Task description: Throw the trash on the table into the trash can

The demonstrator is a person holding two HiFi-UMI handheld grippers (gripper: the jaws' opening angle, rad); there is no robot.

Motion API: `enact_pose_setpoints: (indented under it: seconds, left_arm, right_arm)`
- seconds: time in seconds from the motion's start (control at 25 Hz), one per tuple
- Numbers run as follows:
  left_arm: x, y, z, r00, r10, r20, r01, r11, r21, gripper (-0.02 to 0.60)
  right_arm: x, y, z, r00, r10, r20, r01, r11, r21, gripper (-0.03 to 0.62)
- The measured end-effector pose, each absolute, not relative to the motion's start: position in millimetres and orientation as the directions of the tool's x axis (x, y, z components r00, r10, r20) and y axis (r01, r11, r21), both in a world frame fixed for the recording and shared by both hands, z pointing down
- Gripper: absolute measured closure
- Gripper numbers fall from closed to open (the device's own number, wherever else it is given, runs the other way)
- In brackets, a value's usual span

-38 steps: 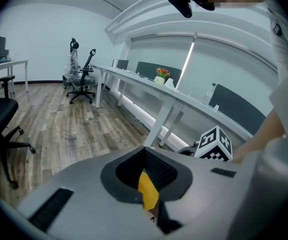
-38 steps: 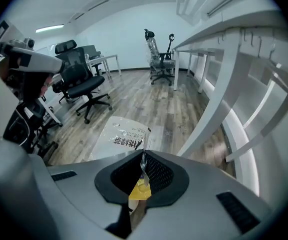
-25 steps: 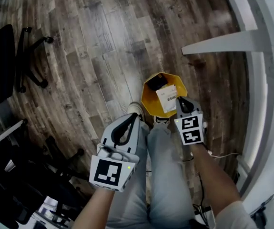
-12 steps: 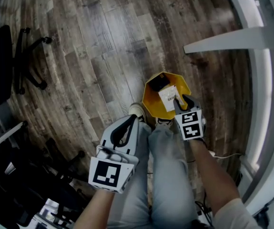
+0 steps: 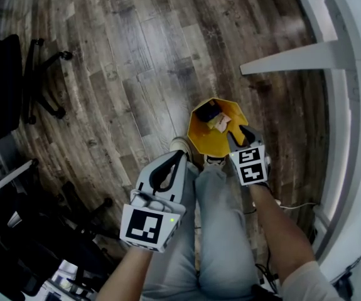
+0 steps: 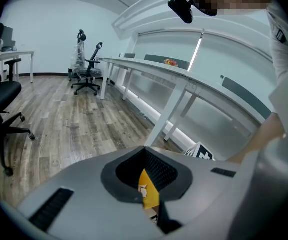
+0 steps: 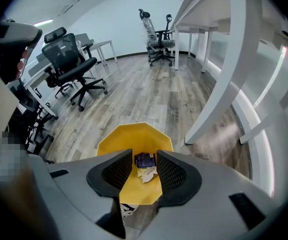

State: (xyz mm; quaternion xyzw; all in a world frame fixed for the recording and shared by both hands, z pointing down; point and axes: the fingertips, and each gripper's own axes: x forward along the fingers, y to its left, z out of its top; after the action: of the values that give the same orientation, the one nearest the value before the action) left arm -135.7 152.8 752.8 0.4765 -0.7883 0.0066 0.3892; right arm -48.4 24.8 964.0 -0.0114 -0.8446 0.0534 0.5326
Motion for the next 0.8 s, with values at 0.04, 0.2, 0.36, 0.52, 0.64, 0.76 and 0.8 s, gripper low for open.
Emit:
enact_pose_setpoints:
  seconds: [0.04, 0.2, 0.36, 0.52, 0.64, 0.76, 0.8]
  left_arm:
    - [-135.5, 152.4, 748.6, -0.241, -0.747, 0.62, -0.759, 0.543, 0.358, 0.581]
    - [-134.2, 151.0, 718.8, -0.24, -0.752, 0.614, -0.764, 0.537, 0.359, 0.581]
    - [-136.7, 148.0, 667.6, -0.24, -0.768, 0.594, -0.787, 0.512, 0.344, 0.581]
    - [-143.0, 136.3, 615.8, -0.252, -0.781, 0.572, -0.809, 0.495, 0.319, 0.581]
    - [-148.5, 128.9, 577.2, -0.27, -0.788, 0.554, -0.811, 0.496, 0.31, 0.581]
    - [-150.7, 123.7, 537.6, -0.29, -0.799, 0.527, -0.802, 0.503, 0.321, 0.581]
    - [-150.5, 121.6, 524.7, -0.293, -0.803, 0.519, -0.802, 0.502, 0.323, 0.581]
  right_arm:
    - [-49.5, 24.6, 956.5, -0.435, 0.078, 0.897, -0.04, 0.994, -0.105, 0.425]
    - [-54.6, 28.7, 903.3, -0.462, 0.114, 0.879, -0.028, 0.989, -0.143, 0.425]
    - [-68.9, 36.4, 823.9, -0.524, 0.15, 0.838, 0.005, 0.985, -0.173, 0.427]
    - [-93.3, 22.9, 740.4, -0.621, 0.152, 0.769, -0.005, 0.98, -0.197, 0.434]
    - [-106.3, 12.4, 680.3, -0.67, 0.148, 0.728, -0.005, 0.979, -0.203, 0.468]
    - [-106.1, 7.6, 622.7, -0.706, 0.147, 0.693, -0.011, 0.976, -0.218, 0.514]
    - [-104.3, 7.2, 605.0, -0.717, 0.15, 0.68, -0.013, 0.974, -0.228, 0.521]
